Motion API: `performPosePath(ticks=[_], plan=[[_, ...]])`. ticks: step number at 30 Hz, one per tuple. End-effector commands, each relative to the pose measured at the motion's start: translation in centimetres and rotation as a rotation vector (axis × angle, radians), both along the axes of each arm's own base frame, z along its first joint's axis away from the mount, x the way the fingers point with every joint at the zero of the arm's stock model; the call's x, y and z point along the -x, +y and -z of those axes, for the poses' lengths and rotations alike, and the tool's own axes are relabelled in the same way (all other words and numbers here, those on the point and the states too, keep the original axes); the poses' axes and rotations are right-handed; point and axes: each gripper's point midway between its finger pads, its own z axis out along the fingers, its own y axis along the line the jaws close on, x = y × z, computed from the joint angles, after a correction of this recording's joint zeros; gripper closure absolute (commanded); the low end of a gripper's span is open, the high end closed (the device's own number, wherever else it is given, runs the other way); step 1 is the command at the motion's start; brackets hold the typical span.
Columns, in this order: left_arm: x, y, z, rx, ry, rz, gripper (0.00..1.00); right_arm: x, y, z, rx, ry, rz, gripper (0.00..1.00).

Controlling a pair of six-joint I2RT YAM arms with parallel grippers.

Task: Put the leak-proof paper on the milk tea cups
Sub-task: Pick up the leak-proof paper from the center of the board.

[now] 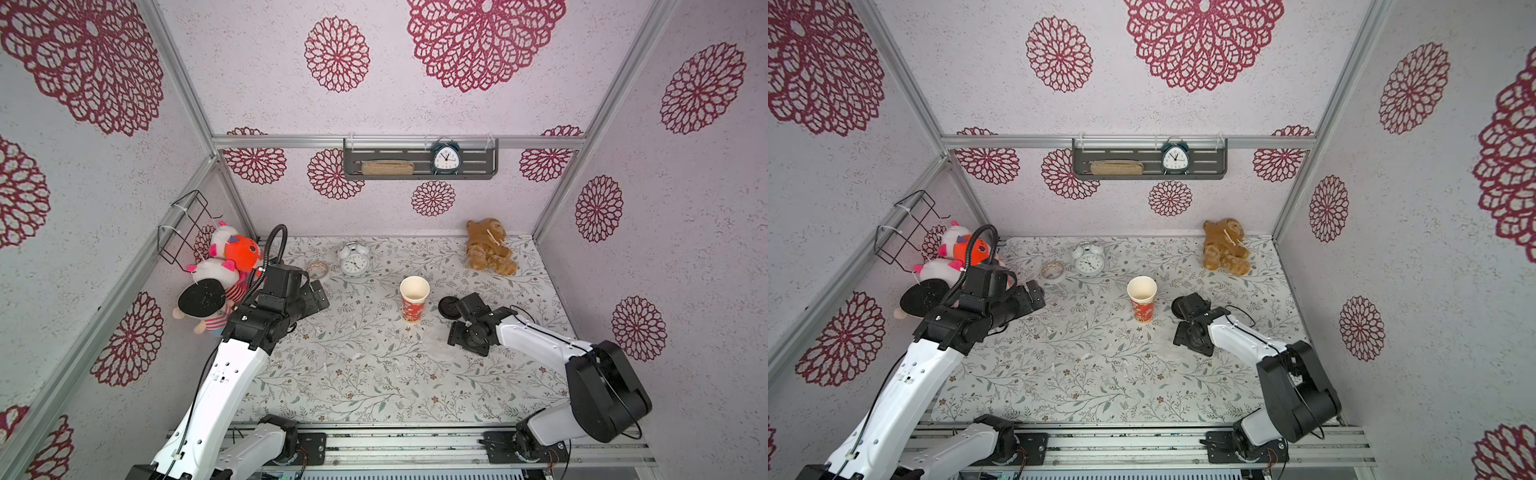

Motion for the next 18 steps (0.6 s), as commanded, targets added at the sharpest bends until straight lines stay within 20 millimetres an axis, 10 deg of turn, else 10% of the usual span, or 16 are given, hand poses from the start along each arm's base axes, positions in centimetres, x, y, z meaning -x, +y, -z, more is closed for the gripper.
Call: performPosePath(ticks=[1, 18], plan=[[0.9, -1.1, 1.4, 0.018, 0.039, 0.025, 0.02, -0.4, 0.3, 0.5, 0.04, 0.018, 0.023, 0.31], [0.2, -2.4, 2.2, -0.04, 0.046, 0.099, 0.03, -0.1, 0.9, 4.4, 0.066, 0.12, 0.065, 0.49]])
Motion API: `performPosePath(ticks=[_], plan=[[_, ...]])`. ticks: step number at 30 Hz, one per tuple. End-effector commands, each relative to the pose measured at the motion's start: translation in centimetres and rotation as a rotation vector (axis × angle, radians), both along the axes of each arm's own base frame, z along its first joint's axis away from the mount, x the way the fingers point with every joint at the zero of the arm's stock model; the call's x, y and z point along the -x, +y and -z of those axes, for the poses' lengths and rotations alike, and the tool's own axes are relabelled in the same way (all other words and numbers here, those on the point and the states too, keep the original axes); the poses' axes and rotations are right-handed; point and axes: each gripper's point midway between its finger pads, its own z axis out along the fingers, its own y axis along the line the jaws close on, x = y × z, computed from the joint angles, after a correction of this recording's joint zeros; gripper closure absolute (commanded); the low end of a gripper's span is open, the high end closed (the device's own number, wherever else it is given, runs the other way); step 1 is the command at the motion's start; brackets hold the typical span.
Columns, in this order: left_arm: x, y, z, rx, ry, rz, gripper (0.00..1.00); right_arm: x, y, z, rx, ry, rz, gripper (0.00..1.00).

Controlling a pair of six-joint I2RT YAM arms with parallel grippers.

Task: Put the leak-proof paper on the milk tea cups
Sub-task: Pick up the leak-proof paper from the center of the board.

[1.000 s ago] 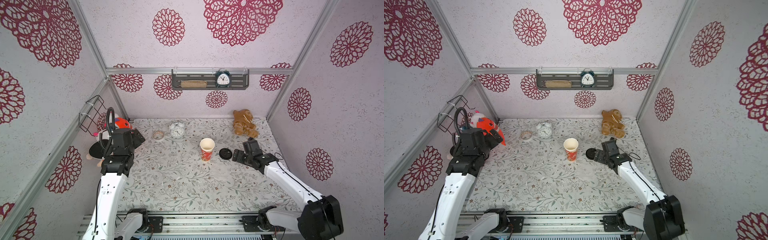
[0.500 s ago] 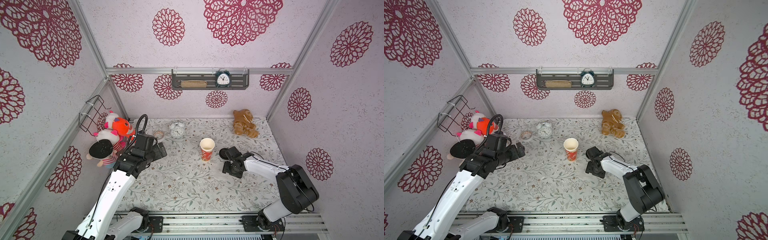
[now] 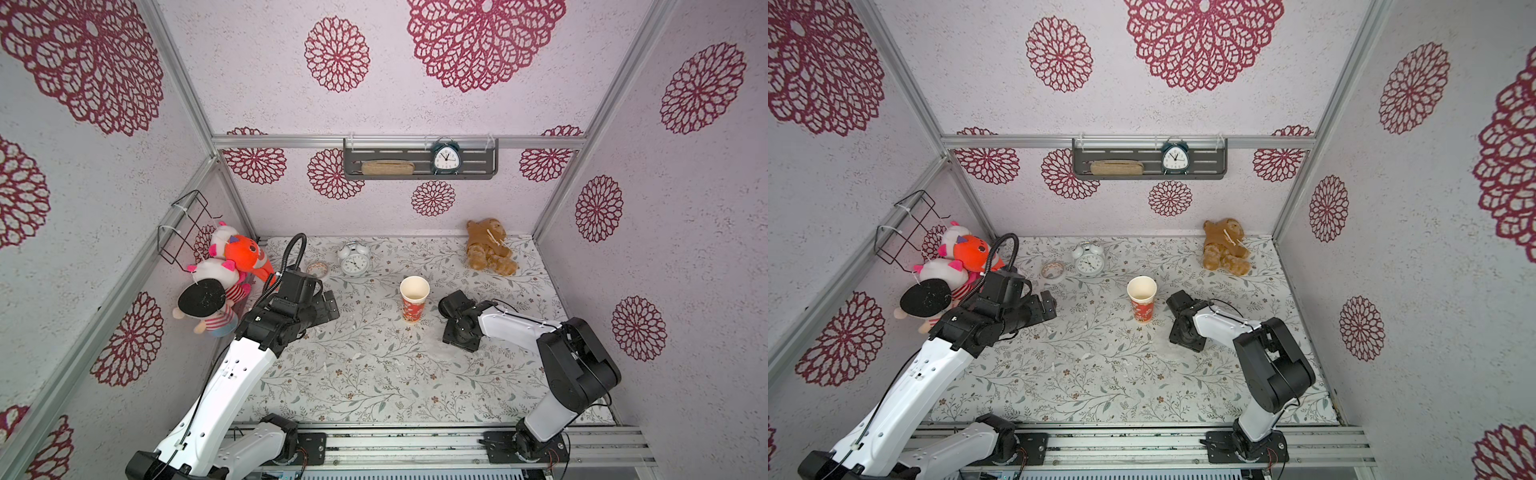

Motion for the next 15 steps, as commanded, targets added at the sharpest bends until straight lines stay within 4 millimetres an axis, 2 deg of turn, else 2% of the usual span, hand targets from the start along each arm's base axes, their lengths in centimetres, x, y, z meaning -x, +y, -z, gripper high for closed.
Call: performPosePath(ticks=[1, 15], plan=[[-0.5, -0.4, -0.3, -0.003, -0.017, 0.012, 0.03, 1.8, -0.2, 2.5, 0.018, 0.096, 0.017, 0.5], [0.4, -0.2, -0.1, 0.002, -0.021, 0.016, 0.03, 6.0, -1.8, 4.8, 0.141, 0.29, -0.049, 0.62]])
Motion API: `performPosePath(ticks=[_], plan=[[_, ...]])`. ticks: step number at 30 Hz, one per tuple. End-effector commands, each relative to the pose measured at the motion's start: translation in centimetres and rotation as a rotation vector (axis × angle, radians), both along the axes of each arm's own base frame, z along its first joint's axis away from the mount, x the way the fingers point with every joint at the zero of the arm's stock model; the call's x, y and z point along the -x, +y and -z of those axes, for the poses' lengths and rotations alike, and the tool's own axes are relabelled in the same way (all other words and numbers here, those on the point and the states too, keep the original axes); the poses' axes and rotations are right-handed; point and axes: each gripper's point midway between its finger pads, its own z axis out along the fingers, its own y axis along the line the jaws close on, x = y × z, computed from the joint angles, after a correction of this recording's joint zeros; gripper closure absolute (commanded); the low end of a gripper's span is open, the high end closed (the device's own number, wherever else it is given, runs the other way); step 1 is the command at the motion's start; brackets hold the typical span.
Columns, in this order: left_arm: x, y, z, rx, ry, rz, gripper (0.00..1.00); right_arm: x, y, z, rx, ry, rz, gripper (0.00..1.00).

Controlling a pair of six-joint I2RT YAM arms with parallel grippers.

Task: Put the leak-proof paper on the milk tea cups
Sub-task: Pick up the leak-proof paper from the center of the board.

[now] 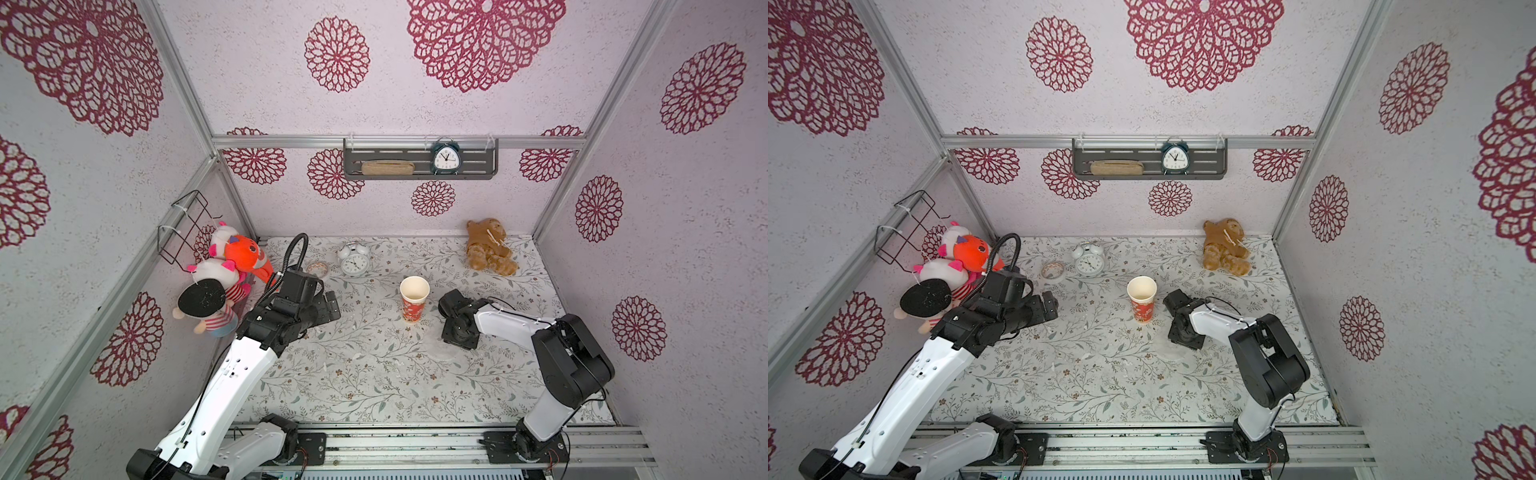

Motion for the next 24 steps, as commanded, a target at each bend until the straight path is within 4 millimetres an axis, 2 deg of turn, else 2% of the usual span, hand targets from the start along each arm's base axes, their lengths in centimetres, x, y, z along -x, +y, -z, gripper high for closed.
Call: performPosePath(ticks=[1, 5, 12, 21, 24], plan=[[0.3, 0.2, -0.1, -0.001, -0.015, -0.006, 0.03, 6.3, -1.8, 4.5, 0.091, 0.283, -0.039, 0.64], [0.6, 0.3, 0.0, -0.006, -0.016, -0.007, 0.03, 6.8, -1.9, 4.9, 0.096, 0.296, -0.05, 0.7], [0.5, 0.1, -0.6, 0.006, -0.026, 0.002, 0.03, 7.0, -1.9, 4.4, 0.079, 0.273, -0.048, 0.75], [0.4, -0.8, -1.9, 0.041, -0.049, 0.031, 0.03, 6.4, -2.8, 1.0, 0.075, 0.149, -0.074, 0.8], [0.4, -1.3, -2.3, 0.049, -0.055, 0.049, 0.03, 5.6, -2.8, -0.2, 0.067, 0.089, -0.089, 0.86]])
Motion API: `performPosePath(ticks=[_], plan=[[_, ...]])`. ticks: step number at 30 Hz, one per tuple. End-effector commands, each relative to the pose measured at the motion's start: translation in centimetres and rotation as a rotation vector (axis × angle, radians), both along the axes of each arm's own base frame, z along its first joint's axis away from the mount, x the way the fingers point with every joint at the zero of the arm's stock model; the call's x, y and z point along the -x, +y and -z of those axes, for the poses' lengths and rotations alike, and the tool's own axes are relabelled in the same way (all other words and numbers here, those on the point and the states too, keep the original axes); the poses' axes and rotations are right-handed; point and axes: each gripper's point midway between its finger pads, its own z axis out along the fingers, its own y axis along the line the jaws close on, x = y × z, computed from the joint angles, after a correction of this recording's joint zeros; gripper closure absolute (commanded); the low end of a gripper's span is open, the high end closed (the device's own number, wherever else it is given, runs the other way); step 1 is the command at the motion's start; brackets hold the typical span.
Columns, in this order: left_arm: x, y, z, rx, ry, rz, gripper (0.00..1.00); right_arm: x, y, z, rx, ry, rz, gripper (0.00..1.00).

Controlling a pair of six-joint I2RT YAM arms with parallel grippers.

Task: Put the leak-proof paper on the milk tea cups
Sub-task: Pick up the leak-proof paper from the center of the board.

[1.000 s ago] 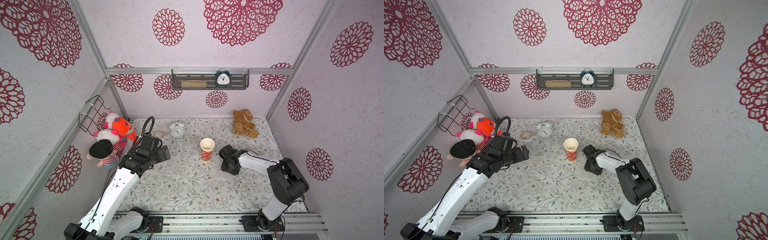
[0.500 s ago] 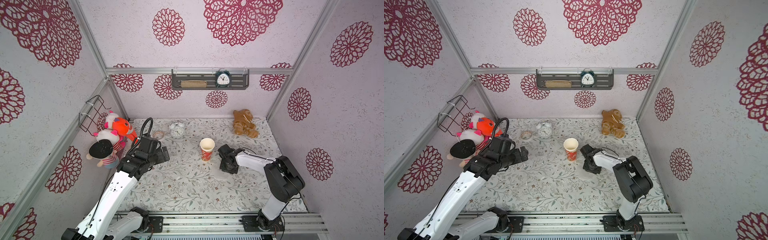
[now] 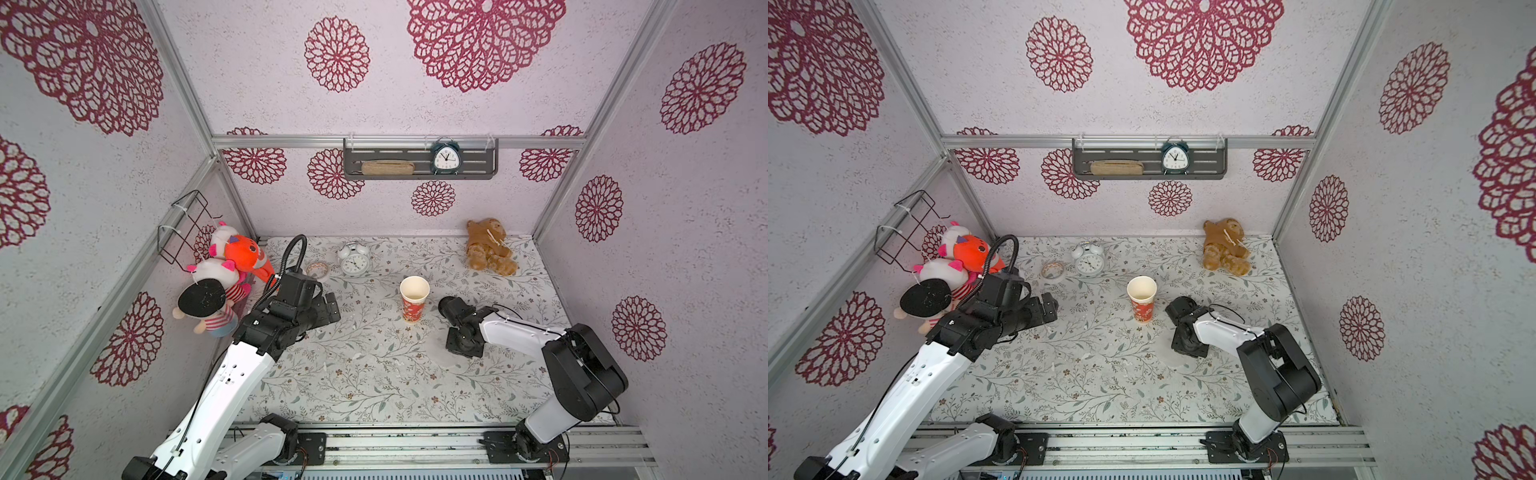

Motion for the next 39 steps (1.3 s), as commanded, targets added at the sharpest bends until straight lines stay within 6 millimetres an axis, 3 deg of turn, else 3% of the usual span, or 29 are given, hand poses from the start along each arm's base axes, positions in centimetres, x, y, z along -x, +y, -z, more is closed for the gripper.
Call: performPosePath(ticks=[1, 2, 9, 13, 16, 21, 26, 28, 31, 35, 39], plan=[[-0.1, -0.8, -1.5, 0.027, -0.035, 0.028, 0.03, 2.2, -1.5, -0.1, 0.046, 0.055, -0.032, 0.93], [-0.1, -1.0, -1.4, 0.026, -0.031, 0.032, 0.03, 2.0, -1.4, -0.3, 0.034, 0.041, -0.032, 1.0], [0.3, -1.7, -0.5, 0.023, -0.01, 0.055, 0.03, 1.9, -1.2, -0.8, -0.023, 0.004, -0.037, 1.0], [0.5, -2.6, -1.0, 0.036, -0.019, 0.084, 0.02, 1.9, -1.1, -2.9, -0.033, -0.026, -0.072, 1.0], [0.8, -4.1, -2.1, 0.062, -0.035, 0.157, 0.02, 1.6, -1.3, -6.9, -0.046, -0.086, -0.126, 1.0], [1.2, -7.0, -4.4, 0.158, -0.118, 0.302, 0.03, 1.7, -1.5, -16.1, -0.086, -0.235, -0.226, 1.0], [1.1, -8.3, -7.3, 0.223, -0.22, 0.364, 0.0, 1.5, -0.7, -24.5, -0.165, -0.386, -0.297, 1.0], [1.1, -8.9, -8.5, 0.247, -0.252, 0.395, 0.0, 1.0, 0.4, -27.5, -0.221, -0.446, -0.332, 1.0], [1.2, -9.9, -10.0, 0.28, -0.284, 0.445, 0.0, -0.2, 2.9, -30.3, -0.321, -0.503, -0.383, 1.0], [0.8, -10.5, -10.5, 0.293, -0.294, 0.459, 0.0, -2.4, 7.1, -31.8, -0.474, -0.526, -0.444, 1.0], [0.0, -10.6, -10.4, 0.297, -0.293, 0.436, 0.0, -5.1, 11.0, -31.5, -0.62, -0.516, -0.453, 1.0]])
